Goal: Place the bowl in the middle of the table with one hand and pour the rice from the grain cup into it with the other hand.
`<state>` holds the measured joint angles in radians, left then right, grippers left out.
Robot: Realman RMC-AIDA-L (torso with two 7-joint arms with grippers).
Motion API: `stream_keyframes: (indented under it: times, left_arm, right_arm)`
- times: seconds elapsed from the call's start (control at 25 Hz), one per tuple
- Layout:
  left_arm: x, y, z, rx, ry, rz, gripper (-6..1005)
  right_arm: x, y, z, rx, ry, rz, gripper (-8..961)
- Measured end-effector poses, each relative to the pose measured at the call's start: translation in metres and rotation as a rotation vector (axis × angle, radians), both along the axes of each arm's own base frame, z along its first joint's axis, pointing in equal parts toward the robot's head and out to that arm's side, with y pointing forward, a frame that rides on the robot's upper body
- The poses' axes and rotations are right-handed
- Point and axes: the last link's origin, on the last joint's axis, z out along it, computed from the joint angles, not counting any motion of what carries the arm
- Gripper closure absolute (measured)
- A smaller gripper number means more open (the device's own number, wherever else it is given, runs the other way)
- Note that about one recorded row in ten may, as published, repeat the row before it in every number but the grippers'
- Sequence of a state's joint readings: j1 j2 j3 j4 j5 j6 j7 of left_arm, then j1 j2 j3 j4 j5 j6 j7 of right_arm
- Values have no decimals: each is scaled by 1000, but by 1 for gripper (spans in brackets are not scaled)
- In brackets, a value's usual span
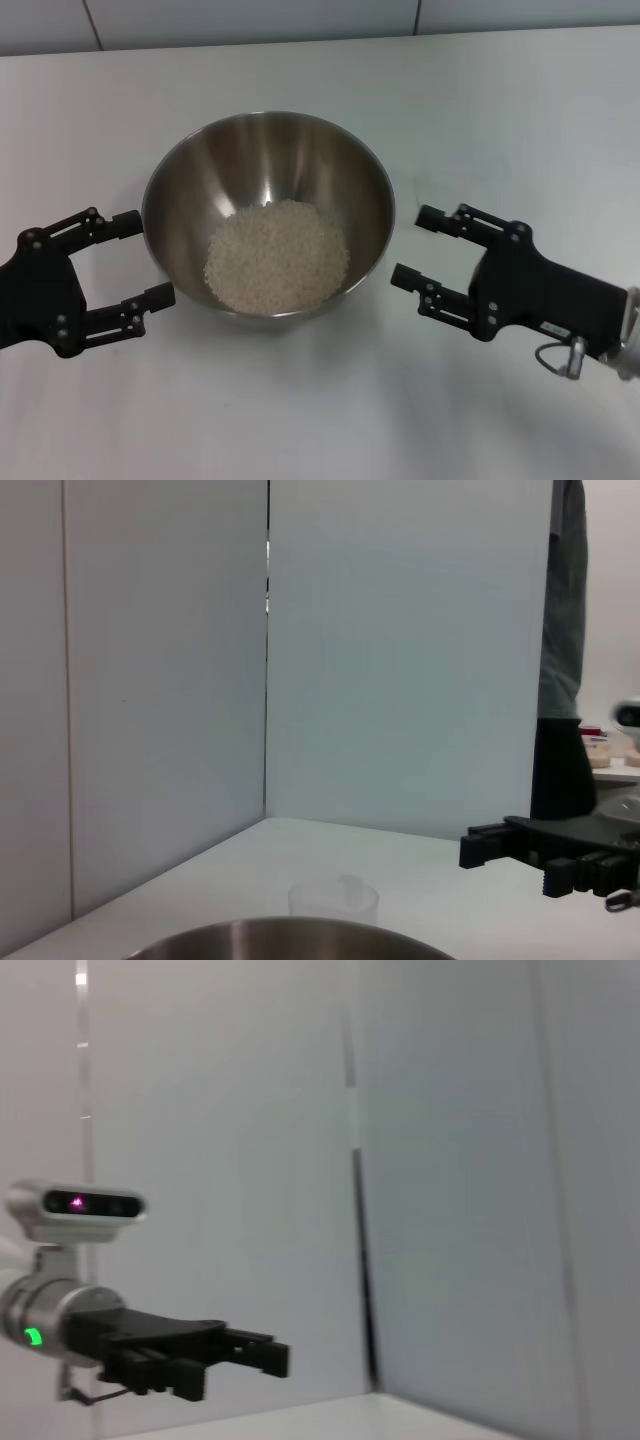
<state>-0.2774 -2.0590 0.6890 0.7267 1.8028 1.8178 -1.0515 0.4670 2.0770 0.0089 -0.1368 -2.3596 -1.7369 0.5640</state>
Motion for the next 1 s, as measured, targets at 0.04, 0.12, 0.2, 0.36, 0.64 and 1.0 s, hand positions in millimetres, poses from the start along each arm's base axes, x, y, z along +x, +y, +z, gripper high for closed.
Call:
stream_keyframes:
  times: [0.04, 0.12, 0.2, 0.36, 0.64, 1.0]
  left_arm:
    - [0, 0, 0, 0, 0, 0, 172]
    - [-1, -1, 0, -1, 0, 2, 172]
    - [-1, -2, 0, -2, -2, 5, 172]
    - [-2, -3, -1, -3, -9, 11, 172]
    - [-2, -4, -2, -4, -11, 14, 172]
    - [-2, -4, -1, 0, -13, 8, 172]
  right_arm:
    - [0, 0, 0, 0, 0, 0, 282]
    - [-6, 9, 2, -41, -21, 30, 282]
    - [-12, 19, 2, -63, -47, 56, 282]
    - [-15, 23, 1, -63, -57, 64, 282]
    - [-18, 27, 0, -61, -58, 71, 282]
    - [-20, 29, 0, -53, -53, 72, 282]
